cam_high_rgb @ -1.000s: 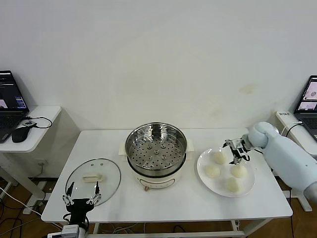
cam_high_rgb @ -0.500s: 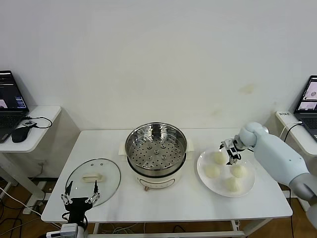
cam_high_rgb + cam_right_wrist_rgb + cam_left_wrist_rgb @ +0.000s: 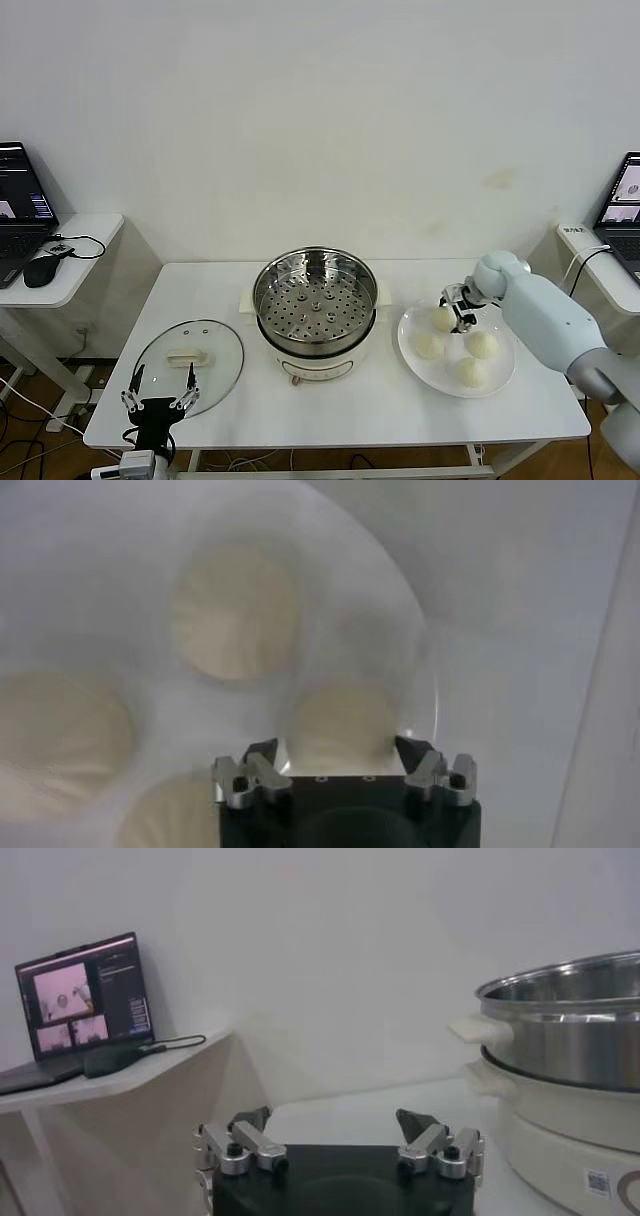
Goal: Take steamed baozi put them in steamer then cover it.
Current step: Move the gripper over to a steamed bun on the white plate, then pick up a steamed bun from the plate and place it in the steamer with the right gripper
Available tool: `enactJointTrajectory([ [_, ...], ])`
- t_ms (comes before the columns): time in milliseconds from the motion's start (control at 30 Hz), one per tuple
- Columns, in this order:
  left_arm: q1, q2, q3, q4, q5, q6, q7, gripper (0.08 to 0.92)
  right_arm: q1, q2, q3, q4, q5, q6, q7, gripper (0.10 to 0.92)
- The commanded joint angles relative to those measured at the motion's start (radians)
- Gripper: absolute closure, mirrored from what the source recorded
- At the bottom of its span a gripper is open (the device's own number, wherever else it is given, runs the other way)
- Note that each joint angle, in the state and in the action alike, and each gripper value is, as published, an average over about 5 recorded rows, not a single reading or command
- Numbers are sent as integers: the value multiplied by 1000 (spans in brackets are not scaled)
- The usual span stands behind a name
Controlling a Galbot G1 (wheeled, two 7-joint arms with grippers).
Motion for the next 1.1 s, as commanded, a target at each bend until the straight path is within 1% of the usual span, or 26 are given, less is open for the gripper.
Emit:
enactJointTrajectory([
  [33, 1, 0, 0, -1, 0, 0, 0, 177, 9, -2, -5, 4, -1, 0, -2, 352],
  [133, 0, 0, 1, -2, 0, 0, -1, 177, 24, -24, -24, 32, 26, -3, -8, 359],
  [267, -1, 0, 3, -2, 0, 0, -1, 177, 62, -73, -62, 104, 100, -17, -20, 367],
  [500, -3, 2, 5, -6, -5, -1, -1, 177, 218, -193, -171, 296, 306, -56, -39, 370],
  [633, -6, 6, 7, -10, -10, -1, 0, 177, 346, -219, -260, 369, 410, -70, -39, 366],
  [867, -17, 10, 17, -10, -45, 0, -12, 177, 544, -137, -397, 398, 542, -68, -19, 361],
  [1100, -14, 14, 18, -9, -55, -2, -13, 177, 655, 4, -502, 425, 628, -44, 23, 356],
])
